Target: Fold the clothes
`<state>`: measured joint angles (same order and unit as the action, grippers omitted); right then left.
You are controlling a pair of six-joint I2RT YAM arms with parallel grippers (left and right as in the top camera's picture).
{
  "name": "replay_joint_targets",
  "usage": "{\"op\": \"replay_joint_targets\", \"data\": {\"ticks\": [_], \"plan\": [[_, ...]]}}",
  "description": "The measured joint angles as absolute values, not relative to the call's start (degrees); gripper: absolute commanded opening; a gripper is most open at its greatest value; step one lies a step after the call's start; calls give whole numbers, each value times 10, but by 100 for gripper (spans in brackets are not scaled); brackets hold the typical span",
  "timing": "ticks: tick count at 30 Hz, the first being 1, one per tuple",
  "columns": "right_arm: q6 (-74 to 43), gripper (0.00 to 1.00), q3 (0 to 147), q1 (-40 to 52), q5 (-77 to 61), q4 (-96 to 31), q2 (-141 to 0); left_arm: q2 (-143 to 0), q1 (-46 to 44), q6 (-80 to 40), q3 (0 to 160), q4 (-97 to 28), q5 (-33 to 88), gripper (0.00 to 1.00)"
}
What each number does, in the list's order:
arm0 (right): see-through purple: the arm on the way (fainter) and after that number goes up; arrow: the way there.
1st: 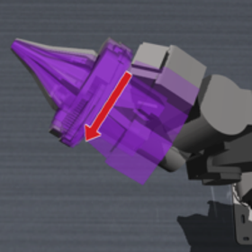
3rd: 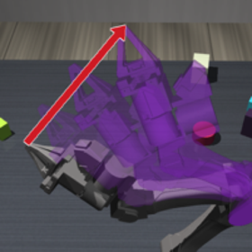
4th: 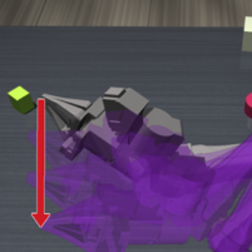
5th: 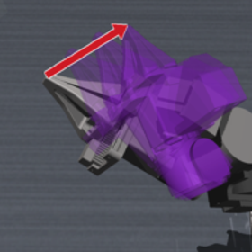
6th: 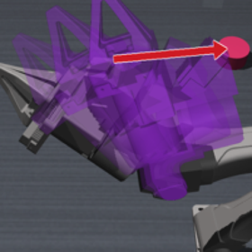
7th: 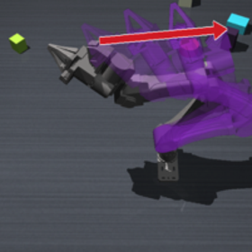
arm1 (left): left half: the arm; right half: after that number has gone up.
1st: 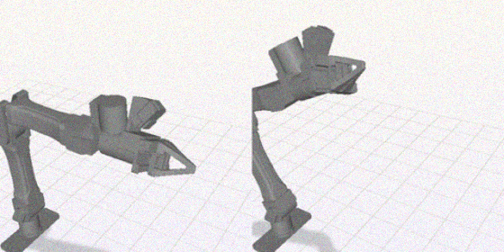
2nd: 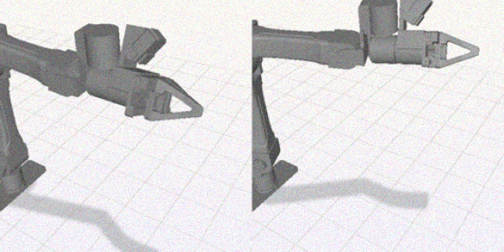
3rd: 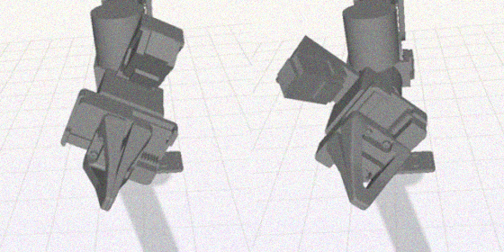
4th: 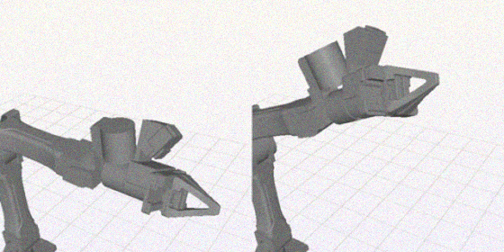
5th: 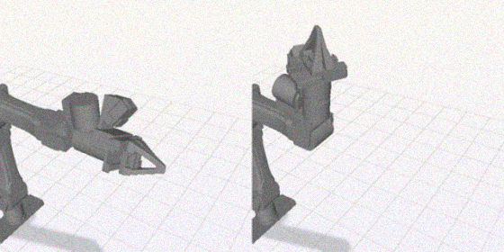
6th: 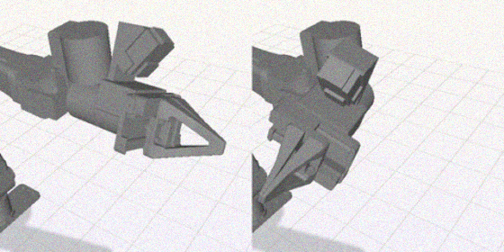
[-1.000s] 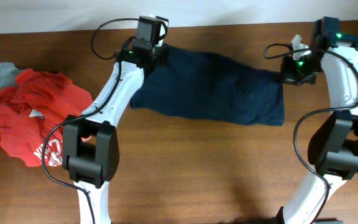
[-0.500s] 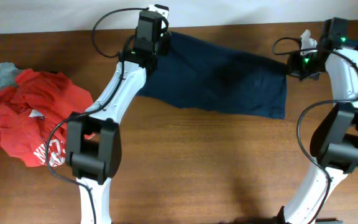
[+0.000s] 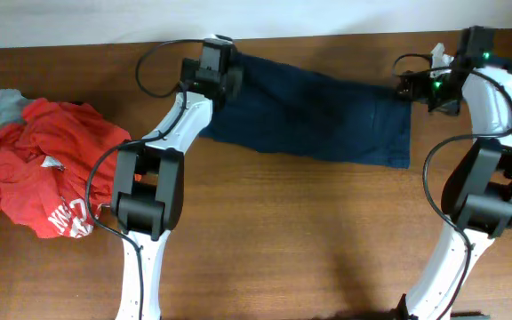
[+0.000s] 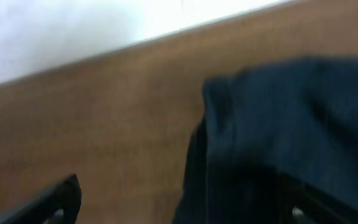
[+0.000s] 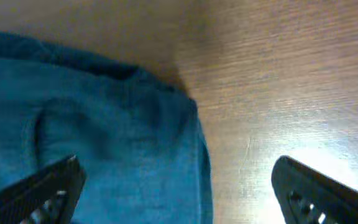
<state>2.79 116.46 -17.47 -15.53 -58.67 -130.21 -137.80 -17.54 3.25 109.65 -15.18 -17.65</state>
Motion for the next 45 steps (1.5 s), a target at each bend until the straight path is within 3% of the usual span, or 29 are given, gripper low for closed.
{"op": "replay_joint_targets", "data": {"ticks": [5, 7, 9, 13, 16, 17, 20, 31, 42, 44, 45], "plan": [[27, 91, 1217, -165, -157, -652, -1296, -1374, -176, 33, 1140, -257, -158, 99], [28, 92, 1218, -154, -157, -675, -1294, -1366, -175, 33, 1147, -277, -117, 94], [18, 82, 1212, -145, -158, -686, -1294, -1362, -175, 38, 1152, -295, -57, 76], [-1, 80, 1176, -152, -187, -690, -1294, -1362, -176, 53, 1153, -346, 12, 42], [-4, 80, 1151, -182, -219, -690, -1294, -1362, -176, 57, 1153, -370, 32, 30], [-3, 80, 1148, -194, -230, -690, -1294, -1362, -176, 57, 1153, -371, 34, 19], [0, 80, 1148, -211, -243, -691, -1294, -1362, -175, 59, 1151, -371, 39, 1], [33, 79, 1139, -223, -292, -685, -1299, -1361, -144, 60, 1062, -332, 44, 1], [35, 79, 993, -224, -329, -552, -1308, -1362, -144, 60, 1059, -326, 44, 1], [33, 74, 975, -224, -348, -517, -1303, -1362, -144, 60, 1059, -328, 44, 1], [31, 64, 956, -224, -365, -486, -1298, -1362, -144, 60, 1059, -329, 44, 1]]}}
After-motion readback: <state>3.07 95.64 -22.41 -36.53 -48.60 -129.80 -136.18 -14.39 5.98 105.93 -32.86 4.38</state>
